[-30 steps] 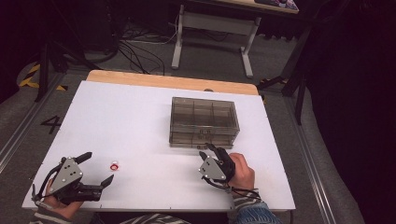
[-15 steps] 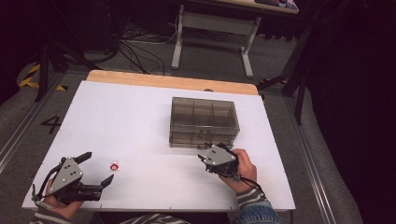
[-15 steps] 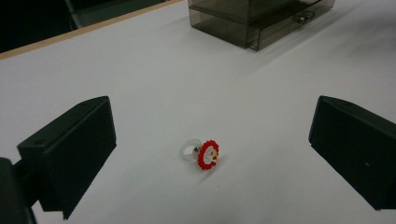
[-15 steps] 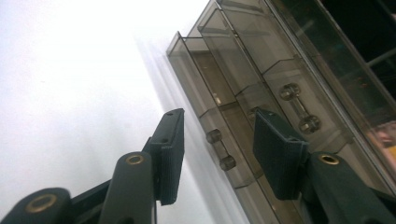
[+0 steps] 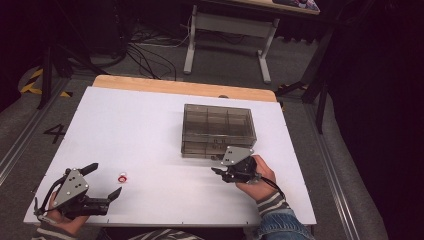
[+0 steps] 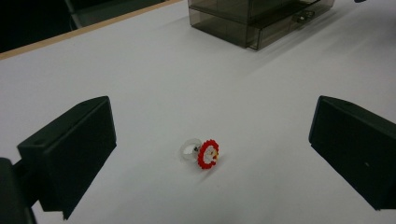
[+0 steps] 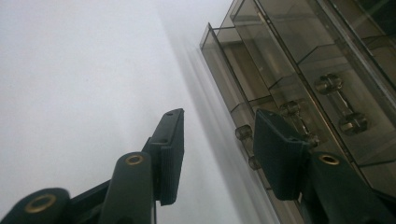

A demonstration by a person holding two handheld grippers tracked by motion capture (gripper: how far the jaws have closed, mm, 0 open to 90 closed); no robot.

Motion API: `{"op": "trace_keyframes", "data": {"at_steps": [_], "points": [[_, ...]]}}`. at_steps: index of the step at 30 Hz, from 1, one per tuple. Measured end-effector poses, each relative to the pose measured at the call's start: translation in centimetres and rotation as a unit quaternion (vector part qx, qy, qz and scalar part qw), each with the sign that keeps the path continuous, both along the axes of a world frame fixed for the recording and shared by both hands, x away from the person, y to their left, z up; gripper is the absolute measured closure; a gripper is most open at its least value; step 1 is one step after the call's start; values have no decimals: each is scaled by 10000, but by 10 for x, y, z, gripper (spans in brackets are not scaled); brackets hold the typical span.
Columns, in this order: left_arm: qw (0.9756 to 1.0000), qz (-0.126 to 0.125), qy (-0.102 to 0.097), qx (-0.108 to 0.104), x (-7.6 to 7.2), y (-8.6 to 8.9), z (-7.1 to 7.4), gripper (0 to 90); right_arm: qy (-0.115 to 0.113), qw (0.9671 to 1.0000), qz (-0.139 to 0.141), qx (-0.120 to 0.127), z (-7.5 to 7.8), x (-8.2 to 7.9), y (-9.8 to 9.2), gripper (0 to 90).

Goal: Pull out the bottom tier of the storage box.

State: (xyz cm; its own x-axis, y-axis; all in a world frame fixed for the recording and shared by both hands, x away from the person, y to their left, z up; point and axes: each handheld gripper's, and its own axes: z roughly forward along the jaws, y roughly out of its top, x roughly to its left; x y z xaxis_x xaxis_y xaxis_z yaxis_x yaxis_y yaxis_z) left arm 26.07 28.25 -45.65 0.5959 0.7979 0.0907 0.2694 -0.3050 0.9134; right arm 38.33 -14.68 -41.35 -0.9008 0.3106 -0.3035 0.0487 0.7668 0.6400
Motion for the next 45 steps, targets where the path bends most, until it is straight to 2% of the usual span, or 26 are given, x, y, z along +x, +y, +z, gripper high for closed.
{"op": "trace_keyframes", "data": {"at_steps": [3,7,15,20,26,33,35,36,37,40,44,45], "points": [[10000,11,24,-28,0,0,0,13,72,9999,23,-104,1,5,0,542],[10000,-7,13,2,0,0,0,13,39,9996,67,-278,1,11,2,547],[10000,0,5,-3,0,0,0,13,47,9985,-36,-545,-4,22,5,548],[10000,0,-2,8,0,0,0,13,-22,9967,-38,-815,-8,28,7,547],[10000,5,24,-24,0,0,0,14,-45,9950,-102,-988,-14,33,10,547],[10000,-2,42,-17,0,0,0,13,-205,9919,-159,-1243,-23,36,14,556],[10000,-1,41,-18,0,0,0,14,-191,9911,-86,-1316,-24,38,14,562],[10000,1,43,-21,0,0,0,13,-211,9910,-165,-1310,-26,38,15,566],[10000,0,45,-19,0,0,0,13,-206,9898,-102,-1404,-27,39,15,570],[10000,-7,52,-17,1,0,-1,13,-222,9888,-115,-1472,-30,42,16,580],[10000,-1,36,-15,1,0,-1,14,-177,9900,-222,-1383,-33,45,17,609],[10000,1,38,-19,1,0,-1,14,-176,9892,-165,-1444,-33,45,17,614]]}}
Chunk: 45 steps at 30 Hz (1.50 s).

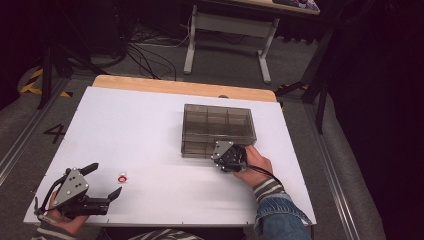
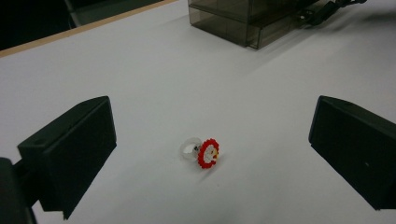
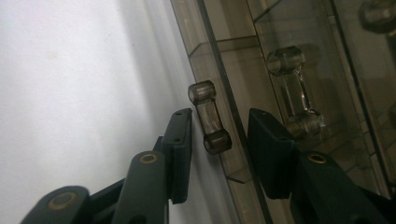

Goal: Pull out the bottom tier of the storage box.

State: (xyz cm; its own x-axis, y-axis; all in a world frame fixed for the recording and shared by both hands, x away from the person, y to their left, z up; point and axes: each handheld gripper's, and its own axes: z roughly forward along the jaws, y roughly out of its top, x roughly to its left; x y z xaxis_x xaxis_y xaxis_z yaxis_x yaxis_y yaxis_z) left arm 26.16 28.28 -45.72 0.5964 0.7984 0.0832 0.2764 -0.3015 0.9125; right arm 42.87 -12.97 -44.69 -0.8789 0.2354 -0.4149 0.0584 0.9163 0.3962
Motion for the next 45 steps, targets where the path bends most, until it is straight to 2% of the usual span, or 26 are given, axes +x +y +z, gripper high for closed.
{"op": "trace_keyframes", "data": {"at_steps": [4,11,26,28,31,33,37,45], "points": [[10000,-10,12,-2,0,0,0,14,-47,10000,-28,-78,-2,1,0,646],[10000,-3,-10,2,0,0,0,14,-72,9999,-78,-55,-1,0,1,652],[10000,-8,4,-8,-1,0,0,14,122,9999,-6,-95,7,-13,-2,656],[10000,-10,-2,-3,-1,0,0,14,136,9999,-83,-32,7,-16,-2,657],[10000,-10,-7,0,-1,0,0,14,190,9997,46,-131,8,-19,-3,659],[10000,-13,3,-4,-1,0,0,14,205,9998,-34,-62,8,-22,-3,659],[10000,-22,-10,37,-1,0,0,14,278,9995,77,-104,9,-25,-4,660],[10000,-19,-9,34,-1,0,0,14,379,9992,86,-104,10,-31,-5,666]]}}
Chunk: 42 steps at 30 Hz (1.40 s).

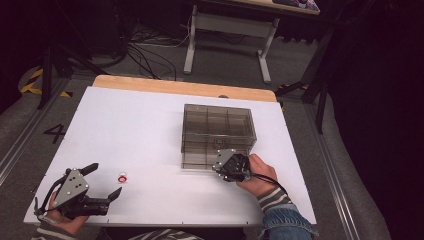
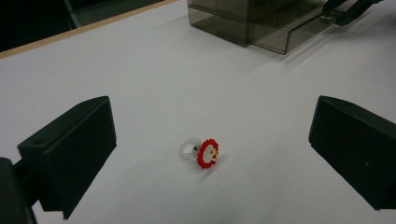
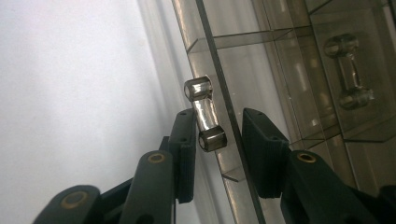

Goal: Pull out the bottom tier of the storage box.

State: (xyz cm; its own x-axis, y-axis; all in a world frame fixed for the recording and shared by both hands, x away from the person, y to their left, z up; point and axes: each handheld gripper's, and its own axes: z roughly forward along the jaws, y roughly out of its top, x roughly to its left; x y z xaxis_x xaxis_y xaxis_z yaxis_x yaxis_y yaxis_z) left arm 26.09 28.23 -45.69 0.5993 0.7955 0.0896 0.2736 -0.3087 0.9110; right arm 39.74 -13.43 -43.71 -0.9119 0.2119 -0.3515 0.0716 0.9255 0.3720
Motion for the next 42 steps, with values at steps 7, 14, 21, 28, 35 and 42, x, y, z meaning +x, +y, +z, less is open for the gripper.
{"op": "trace_keyframes", "data": {"at_steps": [7,14,21,28,35,42], "points": [[10000,17,15,-23,0,0,0,14,59,10000,40,11,0,-3,0,669],[10000,24,18,-22,0,0,0,14,101,9999,53,0,-1,-7,0,675],[10000,35,17,-24,0,0,0,14,156,9999,68,-4,-1,-10,-1,677],[10000,39,15,-17,0,0,0,14,190,9997,120,-88,-2,-12,-1,680],[10000,30,8,-8,0,0,0,14,204,9997,124,-112,-2,-14,0,682],[10000,27,8,1,0,0,0,14,226,9997,108,-76,-4,-15,0,684]]}}
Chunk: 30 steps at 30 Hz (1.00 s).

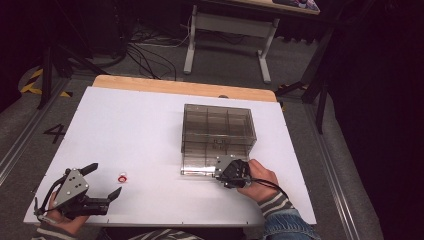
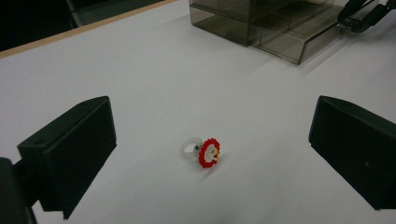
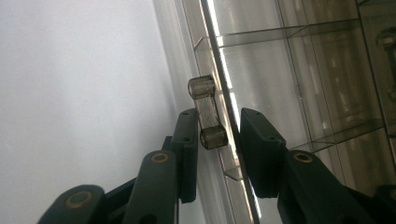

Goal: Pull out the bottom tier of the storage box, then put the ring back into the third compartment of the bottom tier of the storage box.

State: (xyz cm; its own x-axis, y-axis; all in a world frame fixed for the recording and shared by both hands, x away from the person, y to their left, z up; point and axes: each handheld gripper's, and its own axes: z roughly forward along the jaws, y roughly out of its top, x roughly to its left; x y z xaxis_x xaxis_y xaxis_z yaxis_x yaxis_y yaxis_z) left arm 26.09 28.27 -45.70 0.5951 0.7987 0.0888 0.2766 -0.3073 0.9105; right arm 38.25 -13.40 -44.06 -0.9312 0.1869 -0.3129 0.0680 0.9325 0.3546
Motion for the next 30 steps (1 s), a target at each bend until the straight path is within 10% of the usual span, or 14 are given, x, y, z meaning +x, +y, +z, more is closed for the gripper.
{"op": "trace_keyframes", "data": {"at_steps": [30], "points": [[10000,-7,-33,-29,-1,0,1,13,-28,9972,26,746,24,-3,-1,528]]}}
